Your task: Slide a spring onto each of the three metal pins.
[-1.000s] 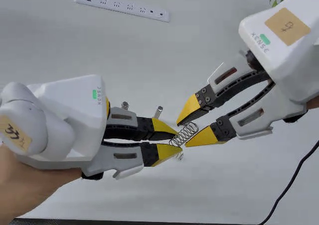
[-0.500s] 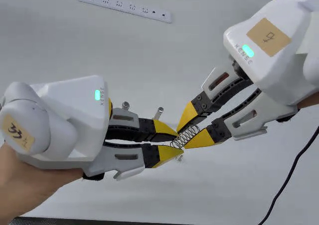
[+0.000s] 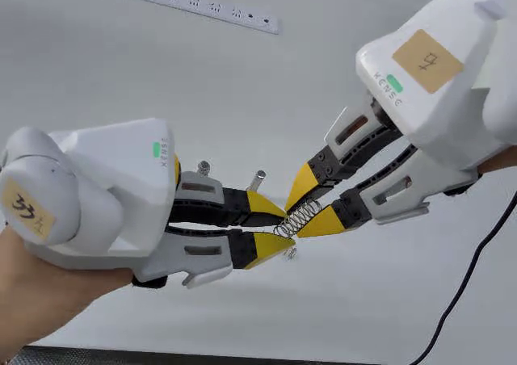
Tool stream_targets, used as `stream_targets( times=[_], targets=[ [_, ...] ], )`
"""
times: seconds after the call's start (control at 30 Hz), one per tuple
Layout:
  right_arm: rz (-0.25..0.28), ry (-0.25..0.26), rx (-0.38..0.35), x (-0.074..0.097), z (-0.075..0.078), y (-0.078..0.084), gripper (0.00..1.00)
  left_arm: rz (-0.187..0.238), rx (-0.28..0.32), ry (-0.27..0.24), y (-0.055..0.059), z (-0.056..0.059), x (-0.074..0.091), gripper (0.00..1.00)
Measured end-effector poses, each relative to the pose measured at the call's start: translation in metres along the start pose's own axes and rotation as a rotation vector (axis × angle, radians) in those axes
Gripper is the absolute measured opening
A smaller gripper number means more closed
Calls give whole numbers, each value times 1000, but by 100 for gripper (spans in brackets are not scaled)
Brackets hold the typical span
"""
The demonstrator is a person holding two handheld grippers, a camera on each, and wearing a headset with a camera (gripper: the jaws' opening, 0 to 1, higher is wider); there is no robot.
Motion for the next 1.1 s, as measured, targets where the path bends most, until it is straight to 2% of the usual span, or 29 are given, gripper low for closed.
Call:
stream_targets(
  times=[0.17,0.3,0.47,0.63,0.87,1.1],
  targets=[
    [1,7,-11,-2,0,0,6,1,-1,-7,2,0,2,7],
    [11,20,-28,-2,3,-1,6,-14,-3,-17,7,1,5,9],
    [19,42,-53,1,6,-3,6,-19,9,-39,14,0,13,12],
    [15,74,-81,4,14,4,6,-26,22,-81,21,-4,26,18],
    [-28,136,-125,3,26,13,6,-38,51,-148,34,-12,49,29],
    [-91,187,-167,-5,47,30,6,-46,69,-200,45,-22,67,48]
  ],
)
Point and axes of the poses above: the centre of the closed fingertips' face, and the gripper's own axes: x roughly backward along the fingers, z roughly to its right, y roughly out of its underside, the point moved 3 cm from there along x, roughly backward along the fingers, and after that the axes turned 15 degrees about y, right-handed, at the moved point
